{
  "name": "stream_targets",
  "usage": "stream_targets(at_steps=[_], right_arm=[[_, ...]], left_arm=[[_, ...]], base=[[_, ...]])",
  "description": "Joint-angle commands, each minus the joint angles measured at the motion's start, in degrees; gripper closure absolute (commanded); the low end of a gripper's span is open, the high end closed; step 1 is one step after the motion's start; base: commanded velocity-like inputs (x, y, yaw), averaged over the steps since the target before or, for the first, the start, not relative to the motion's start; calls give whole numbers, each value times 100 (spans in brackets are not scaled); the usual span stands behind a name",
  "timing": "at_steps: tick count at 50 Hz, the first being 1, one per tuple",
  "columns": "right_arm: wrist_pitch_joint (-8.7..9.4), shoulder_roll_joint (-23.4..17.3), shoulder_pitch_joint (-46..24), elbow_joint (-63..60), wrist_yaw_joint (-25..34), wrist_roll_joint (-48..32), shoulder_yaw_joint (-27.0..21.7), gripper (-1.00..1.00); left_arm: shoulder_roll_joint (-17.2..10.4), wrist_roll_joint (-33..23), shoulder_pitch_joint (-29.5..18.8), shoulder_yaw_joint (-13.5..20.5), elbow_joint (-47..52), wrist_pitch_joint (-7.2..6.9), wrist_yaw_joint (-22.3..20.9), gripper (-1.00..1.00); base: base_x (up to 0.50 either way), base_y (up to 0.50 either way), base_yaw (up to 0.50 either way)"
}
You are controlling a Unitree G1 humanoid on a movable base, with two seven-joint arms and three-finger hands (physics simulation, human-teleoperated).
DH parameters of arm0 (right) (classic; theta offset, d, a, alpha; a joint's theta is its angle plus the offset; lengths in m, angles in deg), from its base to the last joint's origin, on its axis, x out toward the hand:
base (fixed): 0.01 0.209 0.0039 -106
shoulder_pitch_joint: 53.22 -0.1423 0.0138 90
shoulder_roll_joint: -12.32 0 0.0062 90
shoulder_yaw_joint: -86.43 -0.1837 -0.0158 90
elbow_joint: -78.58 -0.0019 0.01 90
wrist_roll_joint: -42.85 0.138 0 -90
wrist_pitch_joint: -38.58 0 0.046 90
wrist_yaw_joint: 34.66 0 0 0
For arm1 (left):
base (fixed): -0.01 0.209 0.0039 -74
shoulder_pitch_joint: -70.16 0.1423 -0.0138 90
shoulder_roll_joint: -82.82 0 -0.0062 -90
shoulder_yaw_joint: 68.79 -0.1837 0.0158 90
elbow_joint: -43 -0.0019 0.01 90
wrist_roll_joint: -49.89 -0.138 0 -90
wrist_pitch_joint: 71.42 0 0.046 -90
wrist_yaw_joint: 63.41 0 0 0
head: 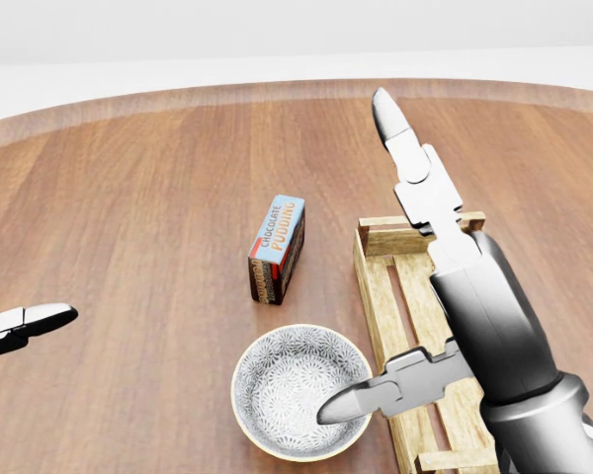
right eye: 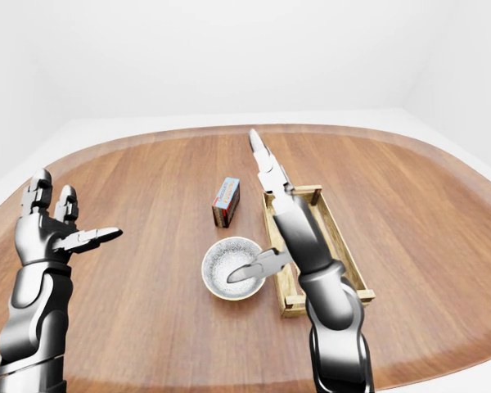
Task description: Pick up the bowl on the left and put it in the tray.
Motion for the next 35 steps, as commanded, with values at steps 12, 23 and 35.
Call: stream_targets(at_steps=[12, 23, 35], right_arm=[[0, 118, 97, -24, 932, -1337, 625, -100], [0, 117, 110, 191, 1317, -2041, 794, -100], [0, -62, 418, 738, 2102, -3352, 1059, -100]], left_arm=[[9, 22, 35, 30, 33, 0, -34, -100], [-4, 68, 16, 10, 91, 0, -31, -100], [37, 29, 41, -11, 98, 0, -17, -100]], base=[[0, 0, 0], [0, 0, 0], [0, 0, 0]])
